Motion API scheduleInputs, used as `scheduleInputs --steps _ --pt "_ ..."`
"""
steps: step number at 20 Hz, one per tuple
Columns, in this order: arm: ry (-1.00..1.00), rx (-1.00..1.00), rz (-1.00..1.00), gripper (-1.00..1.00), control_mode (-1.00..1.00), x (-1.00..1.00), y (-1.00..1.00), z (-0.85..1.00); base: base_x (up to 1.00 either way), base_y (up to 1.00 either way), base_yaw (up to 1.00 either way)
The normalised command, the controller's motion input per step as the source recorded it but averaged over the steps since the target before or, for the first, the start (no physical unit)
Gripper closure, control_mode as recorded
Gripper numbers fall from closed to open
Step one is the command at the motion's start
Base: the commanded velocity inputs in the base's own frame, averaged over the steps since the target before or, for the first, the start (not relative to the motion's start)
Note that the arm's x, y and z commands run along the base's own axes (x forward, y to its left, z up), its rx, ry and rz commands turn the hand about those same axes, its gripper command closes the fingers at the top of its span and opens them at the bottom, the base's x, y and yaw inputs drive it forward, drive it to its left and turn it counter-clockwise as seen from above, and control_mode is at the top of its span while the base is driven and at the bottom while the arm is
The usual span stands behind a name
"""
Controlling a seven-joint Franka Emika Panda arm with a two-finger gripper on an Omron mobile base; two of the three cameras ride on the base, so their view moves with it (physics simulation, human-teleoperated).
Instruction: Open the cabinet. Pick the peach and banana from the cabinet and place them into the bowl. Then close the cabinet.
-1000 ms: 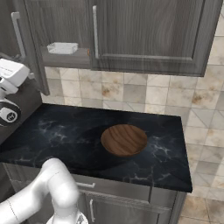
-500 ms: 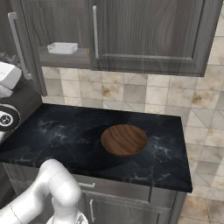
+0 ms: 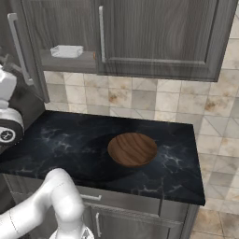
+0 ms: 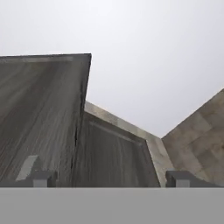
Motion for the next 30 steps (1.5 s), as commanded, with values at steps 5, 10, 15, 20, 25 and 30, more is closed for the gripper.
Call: scheduleInputs --steps 5,10,15,20,25,30 --pt "0.5 0.33 -0.36 -1.0 -1.0 -1.0 -0.53 0.56 0.0 0.0 0.0" --pt "0.84 0.31 -0.36 -1.0 -1.0 -0.9 -0.62 0.18 0.0 0.0 0.0" --pt "0.92 0.18 -0.13 -1.0 -1.0 -0.64 -0.64 -0.9 0.0 0.0 0.0" --pt "0.33 0.02 0.03 -1.0 -1.0 0.0 -0.39 -0.99 0.0 0.0 0.0" --pt "0.17 0.13 0.13 -1.0 -1.0 0.09 -0.28 -0.56 0.0 0.0 0.0" --pt "0.08 0.24 0.24 -1.0 -1.0 0.33 -0.11 0.0 0.0 0.0 0.0"
